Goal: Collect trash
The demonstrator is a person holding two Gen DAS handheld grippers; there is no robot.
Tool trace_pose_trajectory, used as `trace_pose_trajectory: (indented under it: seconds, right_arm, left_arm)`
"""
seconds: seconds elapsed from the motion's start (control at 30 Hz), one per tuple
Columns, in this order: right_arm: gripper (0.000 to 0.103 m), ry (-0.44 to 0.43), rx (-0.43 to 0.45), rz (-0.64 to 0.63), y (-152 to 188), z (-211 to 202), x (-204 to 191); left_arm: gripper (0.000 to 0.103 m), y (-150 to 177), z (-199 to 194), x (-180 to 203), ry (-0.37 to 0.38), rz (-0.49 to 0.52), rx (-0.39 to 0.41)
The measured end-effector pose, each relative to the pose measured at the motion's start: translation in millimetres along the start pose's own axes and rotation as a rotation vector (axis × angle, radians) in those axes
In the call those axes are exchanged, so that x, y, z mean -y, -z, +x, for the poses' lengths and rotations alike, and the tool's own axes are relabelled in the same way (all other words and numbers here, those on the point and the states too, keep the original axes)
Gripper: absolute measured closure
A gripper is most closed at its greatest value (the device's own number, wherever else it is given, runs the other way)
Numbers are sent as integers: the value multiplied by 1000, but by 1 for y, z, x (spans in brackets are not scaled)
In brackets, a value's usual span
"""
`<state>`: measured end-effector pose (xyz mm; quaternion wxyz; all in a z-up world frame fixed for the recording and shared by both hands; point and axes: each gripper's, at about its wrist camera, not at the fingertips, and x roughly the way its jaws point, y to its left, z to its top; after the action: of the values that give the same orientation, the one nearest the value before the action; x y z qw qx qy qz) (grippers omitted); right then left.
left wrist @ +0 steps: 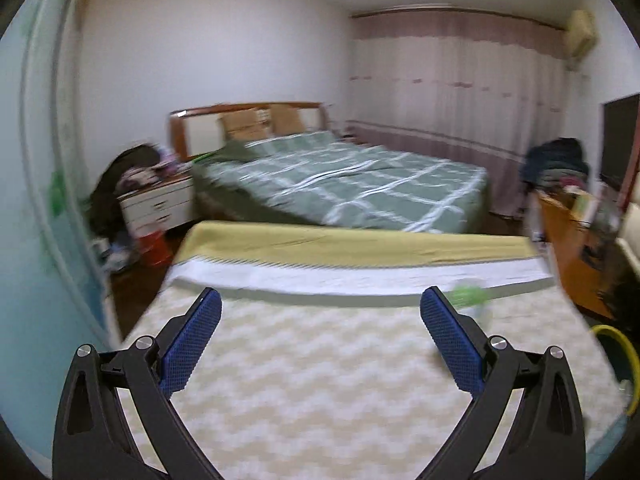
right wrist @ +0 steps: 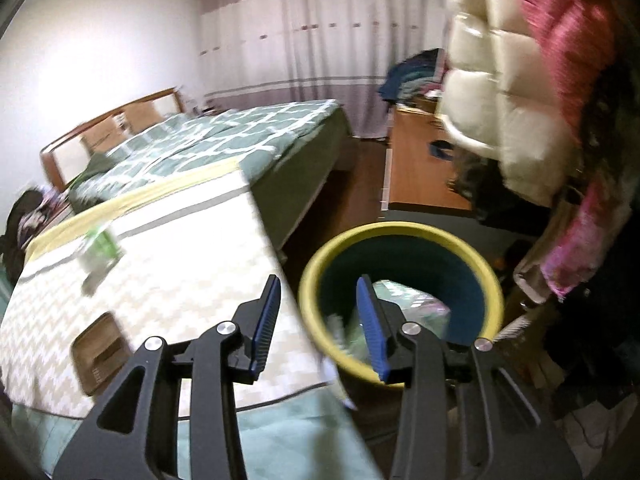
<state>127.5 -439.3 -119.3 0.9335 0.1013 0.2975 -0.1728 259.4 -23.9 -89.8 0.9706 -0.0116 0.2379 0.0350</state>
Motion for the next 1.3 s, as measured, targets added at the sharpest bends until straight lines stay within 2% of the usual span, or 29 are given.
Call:
trace_pose_trajectory:
  seconds: [0.1,0.23,0.37,0.5,0.67,0.77,0.93,1.03,1.13,1.3]
  right_arm:
    - [65,-76,-15,-35,4,-1,-29]
    - [62,-161,-24,-92,11,-5,-65]
    - [40,-281,-37,-137,22,-9,-96]
    - [23,-341,-78,-193,30,-6,-119]
    - [15,-352,-148,-238,39,2,-139]
    - [13,-370,-214,-243,42,12,-146]
    - [13,-344,-308,-252,43,30,-153]
    - [13,-331,-304,-261,43,34,-156]
    - [33,-329,-304,-261,41,36,-157]
    - [37,-340,-298,-225,36,36,-145]
  left_arm:
    - [5,7,10,-35,-51,-63,-23]
    - [5,14,19,-61,-88,-152,-41]
    - [5,21,27,-77,-90,-216,-88]
    - [5,21,35,-75,-81,-239,-103]
    - [5,19,35,-66,-70,-225,-105]
    - [5,18,33,-63,-68,-213,-98]
    - [5,18,32,-58,-66,-199,-101]
    - [5,18,33,-55,-62,-192,-102]
    - [5,19,34,-53,-58,-183,-106]
    - [5,19,34,-49,-53,-170,-112]
